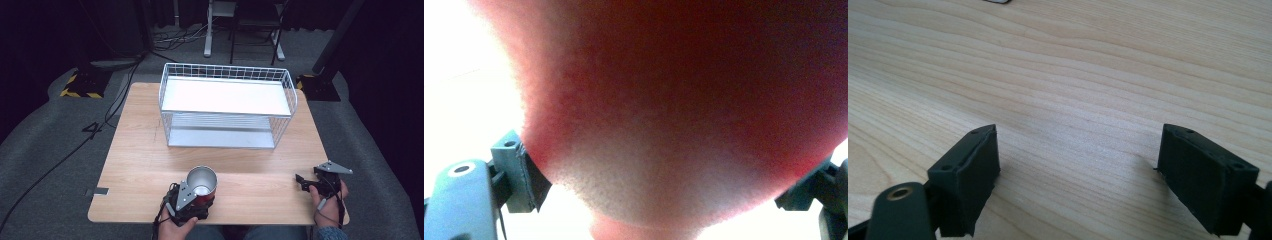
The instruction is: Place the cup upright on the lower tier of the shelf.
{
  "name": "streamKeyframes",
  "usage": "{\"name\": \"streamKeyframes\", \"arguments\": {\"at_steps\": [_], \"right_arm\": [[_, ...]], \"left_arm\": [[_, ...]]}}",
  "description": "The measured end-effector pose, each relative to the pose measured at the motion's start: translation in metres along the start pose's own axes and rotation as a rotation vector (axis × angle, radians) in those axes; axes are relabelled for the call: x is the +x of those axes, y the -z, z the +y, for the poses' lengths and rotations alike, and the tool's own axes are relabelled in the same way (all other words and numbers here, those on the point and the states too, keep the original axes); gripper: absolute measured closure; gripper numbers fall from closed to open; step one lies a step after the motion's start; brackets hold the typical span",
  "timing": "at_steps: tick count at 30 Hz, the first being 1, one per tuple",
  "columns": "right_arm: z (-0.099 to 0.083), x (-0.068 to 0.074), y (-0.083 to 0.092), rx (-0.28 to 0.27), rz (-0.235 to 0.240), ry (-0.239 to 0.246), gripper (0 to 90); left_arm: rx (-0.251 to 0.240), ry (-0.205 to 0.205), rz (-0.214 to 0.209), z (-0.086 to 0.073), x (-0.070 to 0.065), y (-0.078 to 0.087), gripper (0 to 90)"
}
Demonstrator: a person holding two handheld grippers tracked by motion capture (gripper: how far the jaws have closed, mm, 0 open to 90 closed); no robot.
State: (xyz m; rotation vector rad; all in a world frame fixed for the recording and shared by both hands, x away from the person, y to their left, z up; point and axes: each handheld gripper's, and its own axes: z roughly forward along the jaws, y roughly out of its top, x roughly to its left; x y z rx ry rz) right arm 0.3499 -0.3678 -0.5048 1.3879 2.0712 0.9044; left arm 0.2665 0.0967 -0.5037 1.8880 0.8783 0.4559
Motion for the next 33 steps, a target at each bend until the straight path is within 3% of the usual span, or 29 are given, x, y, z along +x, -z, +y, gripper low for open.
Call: {"name": "streamKeyframes", "arguments": {"at_steps": [4,6,17,33], "right_arm": [[0.0,0.001,0.0,-0.002,-0.009,-0.003,17.0],[0.0,-0.001,-0.001,0.006,0.008,-0.025,16.9],[0.0,-0.001,-0.001,0.006,0.008,-0.026,16.9],[0.001,-0.001,-0.002,0.007,0.005,-0.027,15.6]], "left_arm": [[0.001,0.012,-0.014,0.001,0.002,0.0,15.9],[0.006,0.002,-0.018,0.002,0.003,0.001,15.9],[-0.018,-0.043,-0.024,0.021,0.0,0.013,16.0],[-0.038,-0.023,-0.036,0.056,0.017,0.012,16.0]]}}
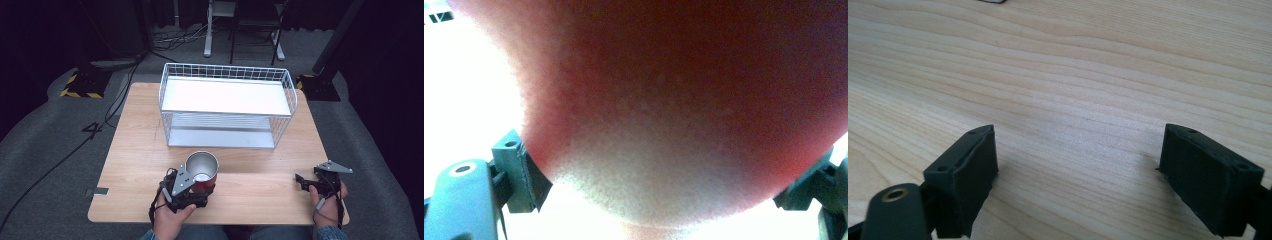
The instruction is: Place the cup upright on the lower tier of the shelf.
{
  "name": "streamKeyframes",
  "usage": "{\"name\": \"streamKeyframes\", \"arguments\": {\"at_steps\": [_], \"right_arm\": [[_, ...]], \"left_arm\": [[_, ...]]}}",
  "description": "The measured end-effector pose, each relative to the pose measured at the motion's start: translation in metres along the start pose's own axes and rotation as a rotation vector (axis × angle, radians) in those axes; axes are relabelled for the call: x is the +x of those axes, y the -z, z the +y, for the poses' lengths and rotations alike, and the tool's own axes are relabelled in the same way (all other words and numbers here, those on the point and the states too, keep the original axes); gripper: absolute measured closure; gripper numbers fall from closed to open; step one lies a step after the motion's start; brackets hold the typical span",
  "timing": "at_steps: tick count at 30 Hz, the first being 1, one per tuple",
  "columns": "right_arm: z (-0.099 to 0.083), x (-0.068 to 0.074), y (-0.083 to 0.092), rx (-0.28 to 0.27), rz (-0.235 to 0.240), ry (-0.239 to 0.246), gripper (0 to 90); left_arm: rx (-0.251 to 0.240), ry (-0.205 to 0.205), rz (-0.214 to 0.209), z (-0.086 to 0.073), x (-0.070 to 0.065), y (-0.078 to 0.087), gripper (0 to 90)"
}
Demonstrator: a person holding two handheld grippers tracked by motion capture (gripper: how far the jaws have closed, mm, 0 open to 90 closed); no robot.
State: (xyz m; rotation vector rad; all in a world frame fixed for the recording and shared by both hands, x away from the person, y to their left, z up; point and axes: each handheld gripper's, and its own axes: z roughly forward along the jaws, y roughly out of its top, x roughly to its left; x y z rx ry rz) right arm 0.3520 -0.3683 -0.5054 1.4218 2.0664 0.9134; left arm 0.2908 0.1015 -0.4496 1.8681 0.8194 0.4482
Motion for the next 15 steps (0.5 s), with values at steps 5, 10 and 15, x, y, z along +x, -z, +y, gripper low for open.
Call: {"name": "streamKeyframes", "arguments": {"at_steps": [5,10,15], "right_arm": [[0.0,0.0,0.0,0.0,0.0,0.0,15.7],[0.0,0.0,0.0,0.0,0.0,0.0,15.6],[0.0,0.0,0.0,0.0,0.0,0.0,15.6]], "left_arm": [[-0.018,-0.005,0.028,0.01,0.008,-0.008,16.0],[-0.036,-0.003,0.049,0.018,0.016,-0.019,16.0],[-0.053,-0.003,0.074,0.025,0.024,-0.031,16.0]]}}
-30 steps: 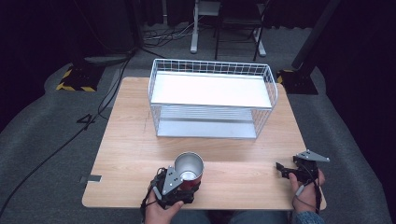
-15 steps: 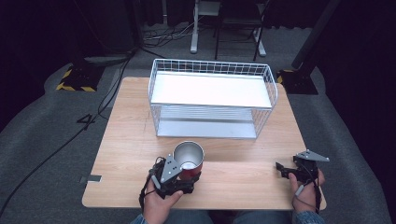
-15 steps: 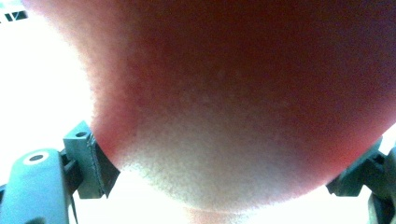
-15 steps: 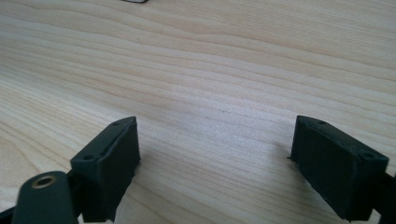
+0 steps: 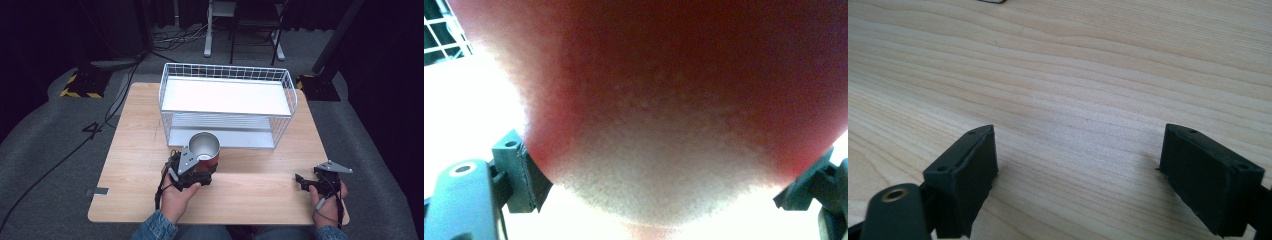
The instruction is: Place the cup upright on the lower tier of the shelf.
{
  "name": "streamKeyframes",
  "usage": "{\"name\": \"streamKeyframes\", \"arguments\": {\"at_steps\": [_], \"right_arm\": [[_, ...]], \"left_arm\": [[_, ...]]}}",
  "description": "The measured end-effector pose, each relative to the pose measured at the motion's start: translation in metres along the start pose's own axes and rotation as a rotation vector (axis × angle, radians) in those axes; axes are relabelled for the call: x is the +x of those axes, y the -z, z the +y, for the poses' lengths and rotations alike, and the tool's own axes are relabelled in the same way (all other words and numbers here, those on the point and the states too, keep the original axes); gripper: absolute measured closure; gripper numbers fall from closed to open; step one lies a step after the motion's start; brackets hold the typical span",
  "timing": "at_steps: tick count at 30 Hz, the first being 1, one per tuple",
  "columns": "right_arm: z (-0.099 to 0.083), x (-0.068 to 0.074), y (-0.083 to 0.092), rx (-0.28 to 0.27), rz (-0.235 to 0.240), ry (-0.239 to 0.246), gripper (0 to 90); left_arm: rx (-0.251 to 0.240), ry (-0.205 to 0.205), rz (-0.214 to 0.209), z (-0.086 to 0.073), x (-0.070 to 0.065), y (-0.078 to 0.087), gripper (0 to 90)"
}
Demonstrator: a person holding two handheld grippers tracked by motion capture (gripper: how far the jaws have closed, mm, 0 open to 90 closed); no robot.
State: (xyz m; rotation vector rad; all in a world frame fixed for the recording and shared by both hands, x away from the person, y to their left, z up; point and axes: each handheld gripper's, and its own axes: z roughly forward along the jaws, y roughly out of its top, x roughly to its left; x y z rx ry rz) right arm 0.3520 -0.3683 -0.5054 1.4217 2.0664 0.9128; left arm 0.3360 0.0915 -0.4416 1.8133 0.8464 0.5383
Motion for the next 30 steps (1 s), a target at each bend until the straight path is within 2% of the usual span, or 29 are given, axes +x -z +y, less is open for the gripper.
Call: {"name": "streamKeyframes", "arguments": {"at_steps": [4,11,14,17,20,23,30], "right_arm": [[0.0,0.0,0.0,0.0,0.0,0.002,15.6],[0.0,0.0,0.0,0.001,-0.002,0.002,15.6],[0.0,0.0,0.0,0.001,-0.002,0.001,15.7],[0.0,0.0,0.0,0.001,-0.002,0.002,15.6],[0.0,0.0,0.0,0.001,-0.002,0.001,15.6],[0.0,0.001,0.0,0.002,-0.002,0.0,15.6],[0.0,0.001,0.0,-0.001,-0.004,0.002,15.6]], "left_arm": [[-0.019,0.025,0.015,0.003,0.004,-0.013,16.0],[-0.02,0.004,0.046,0.007,0.011,-0.033,16.0],[-0.021,0.01,0.05,0.007,0.014,-0.042,16.0],[-0.011,0.011,0.052,0.006,0.017,-0.051,15.9],[0.006,-0.006,0.06,0.005,0.021,-0.059,16.0],[0.001,0.021,0.058,0.004,0.023,-0.067,16.0],[0.033,0.04,0.065,0.003,0.03,-0.082,16.0]]}}
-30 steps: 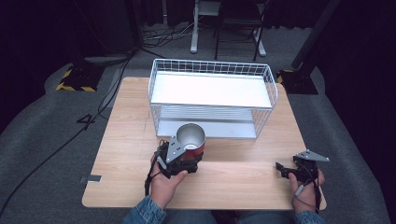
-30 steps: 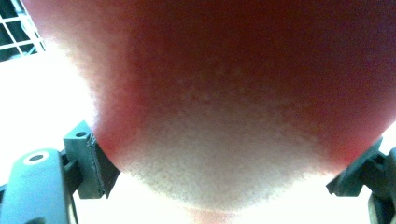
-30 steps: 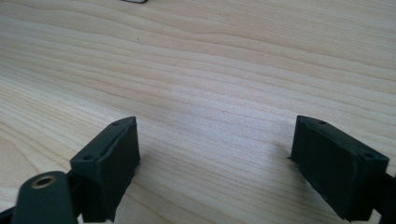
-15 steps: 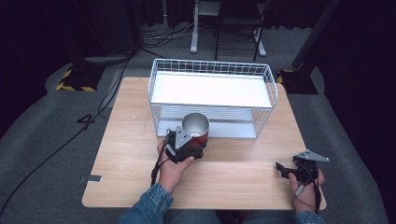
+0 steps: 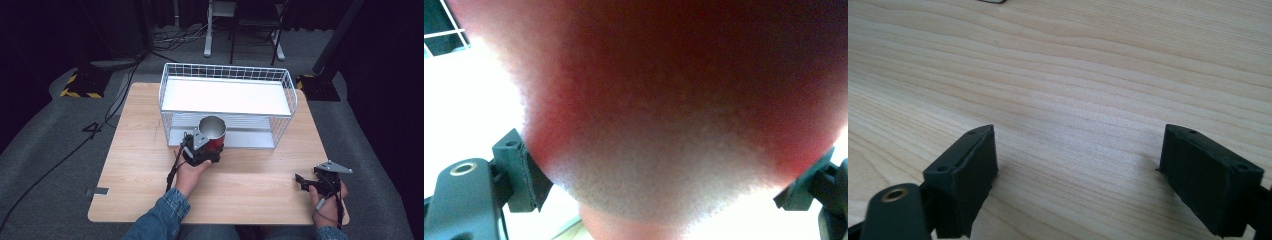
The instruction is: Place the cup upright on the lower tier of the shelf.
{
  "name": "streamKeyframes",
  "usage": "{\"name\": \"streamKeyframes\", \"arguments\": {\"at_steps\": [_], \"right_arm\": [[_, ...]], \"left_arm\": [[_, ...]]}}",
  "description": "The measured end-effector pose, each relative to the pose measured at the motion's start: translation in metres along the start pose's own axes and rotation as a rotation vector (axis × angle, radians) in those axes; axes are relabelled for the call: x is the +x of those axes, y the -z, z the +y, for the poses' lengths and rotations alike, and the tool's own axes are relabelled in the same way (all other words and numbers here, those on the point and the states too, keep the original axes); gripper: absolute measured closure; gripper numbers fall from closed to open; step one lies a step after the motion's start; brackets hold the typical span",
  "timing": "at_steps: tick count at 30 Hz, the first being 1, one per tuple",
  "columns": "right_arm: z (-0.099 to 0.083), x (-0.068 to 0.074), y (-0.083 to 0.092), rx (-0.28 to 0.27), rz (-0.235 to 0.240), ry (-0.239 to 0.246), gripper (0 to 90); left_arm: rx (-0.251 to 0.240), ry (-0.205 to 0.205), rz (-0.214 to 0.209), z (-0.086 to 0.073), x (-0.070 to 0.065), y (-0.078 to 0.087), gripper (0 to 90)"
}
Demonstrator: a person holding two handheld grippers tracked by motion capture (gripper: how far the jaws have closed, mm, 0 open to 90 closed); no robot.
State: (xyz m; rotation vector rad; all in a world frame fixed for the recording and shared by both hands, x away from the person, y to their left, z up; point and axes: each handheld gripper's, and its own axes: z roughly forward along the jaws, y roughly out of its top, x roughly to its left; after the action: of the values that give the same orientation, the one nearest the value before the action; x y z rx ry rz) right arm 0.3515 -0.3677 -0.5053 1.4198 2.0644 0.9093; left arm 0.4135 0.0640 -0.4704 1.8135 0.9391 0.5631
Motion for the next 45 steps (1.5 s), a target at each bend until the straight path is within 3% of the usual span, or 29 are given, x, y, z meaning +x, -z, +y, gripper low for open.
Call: {"name": "streamKeyframes", "arguments": {"at_steps": [6,9,11,14,19,24,28,40,45], "right_arm": [[0.0,0.0,0.0,0.0,-0.001,0.002,15.6],[0.0,0.0,0.0,0.0,-0.001,0.001,15.7],[0.0,0.0,0.0,0.0,-0.001,0.001,15.7],[0.0,0.0,0.0,0.001,0.0,0.0,15.6],[0.0,0.0,0.0,0.001,0.0,0.0,15.7],[0.0,0.0,0.0,0.001,0.0,0.0,15.7],[0.0,0.0,0.0,0.001,0.0,0.0,15.7],[0.0,0.0,0.0,0.002,0.001,-0.001,15.7],[0.0,0.0,0.0,0.003,0.002,-0.002,15.7]], "left_arm": [[-0.005,0.01,0.014,0.003,0.005,-0.013,15.9],[-0.01,0.035,0.023,-0.001,0.009,-0.022,15.9],[0.001,0.055,0.059,-0.002,0.01,-0.027,16.0],[0.001,0.077,0.064,-0.004,0.014,-0.033,16.0],[-0.002,0.053,0.074,0.001,0.016,-0.04,15.9],[0.009,0.073,0.061,0.004,0.019,-0.051,15.9],[-0.009,0.082,0.061,0.008,0.02,-0.058,15.9],[-0.033,0.078,0.048,0.021,0.026,-0.073,15.9],[-0.02,0.08,0.053,0.017,0.029,-0.08,15.8]]}}
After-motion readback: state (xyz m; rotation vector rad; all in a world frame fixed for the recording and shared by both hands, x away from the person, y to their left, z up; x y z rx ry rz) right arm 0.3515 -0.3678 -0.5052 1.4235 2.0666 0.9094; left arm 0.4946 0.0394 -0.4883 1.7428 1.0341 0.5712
